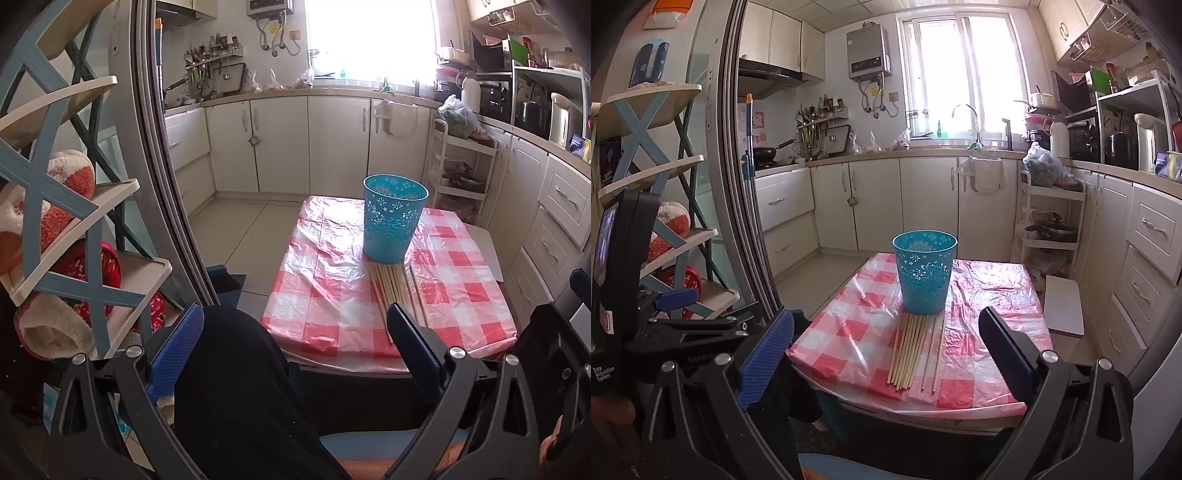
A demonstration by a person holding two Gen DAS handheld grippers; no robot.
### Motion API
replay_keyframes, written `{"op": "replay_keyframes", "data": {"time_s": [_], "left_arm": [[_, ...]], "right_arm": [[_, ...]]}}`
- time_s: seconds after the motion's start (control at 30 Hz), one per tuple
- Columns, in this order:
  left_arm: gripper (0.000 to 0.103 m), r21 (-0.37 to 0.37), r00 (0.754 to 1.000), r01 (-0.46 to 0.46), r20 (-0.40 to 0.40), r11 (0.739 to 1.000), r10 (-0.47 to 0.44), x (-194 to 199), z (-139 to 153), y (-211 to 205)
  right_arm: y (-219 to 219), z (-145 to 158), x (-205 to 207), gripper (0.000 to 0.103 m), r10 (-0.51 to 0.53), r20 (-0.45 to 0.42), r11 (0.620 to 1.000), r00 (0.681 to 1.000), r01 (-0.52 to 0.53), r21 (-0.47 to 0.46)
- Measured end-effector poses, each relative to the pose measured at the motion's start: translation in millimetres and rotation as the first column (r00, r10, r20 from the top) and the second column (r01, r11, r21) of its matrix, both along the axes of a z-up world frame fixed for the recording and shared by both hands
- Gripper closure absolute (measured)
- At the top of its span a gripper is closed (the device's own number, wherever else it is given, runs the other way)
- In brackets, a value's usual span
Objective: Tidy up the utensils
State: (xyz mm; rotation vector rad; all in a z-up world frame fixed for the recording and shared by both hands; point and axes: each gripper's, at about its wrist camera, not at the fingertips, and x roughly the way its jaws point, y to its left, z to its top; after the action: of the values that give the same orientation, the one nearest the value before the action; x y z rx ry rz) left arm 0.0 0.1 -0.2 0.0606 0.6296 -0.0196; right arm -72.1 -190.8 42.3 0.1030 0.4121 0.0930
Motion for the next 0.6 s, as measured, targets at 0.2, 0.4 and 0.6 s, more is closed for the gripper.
{"op": "replay_keyframes", "data": {"time_s": [0.2,0.4,0.6], "left_arm": [[0.008,-0.009,1.0,0.0,0.004,1.0,0.0,1.2,0.2,1.1],[0.008,-0.016,1.0,0.002,0.01,1.0,-0.001,2.0,1.1,0.6],[0.008,-0.01,1.0,0.001,0.016,1.0,-0.001,-5.8,5.4,-7.5]], "right_arm": [[0.6,0.4,-0.3,0.007,-0.001,0.003,1.0,1.0,0.001,-0.002],[1.8,2.1,-2.0,0.007,0.001,0.011,1.0,1.0,-0.001,-0.005],[3.3,3.7,-2.9,0.007,0.0,0.018,1.0,1.0,0.0,-0.01]]}}
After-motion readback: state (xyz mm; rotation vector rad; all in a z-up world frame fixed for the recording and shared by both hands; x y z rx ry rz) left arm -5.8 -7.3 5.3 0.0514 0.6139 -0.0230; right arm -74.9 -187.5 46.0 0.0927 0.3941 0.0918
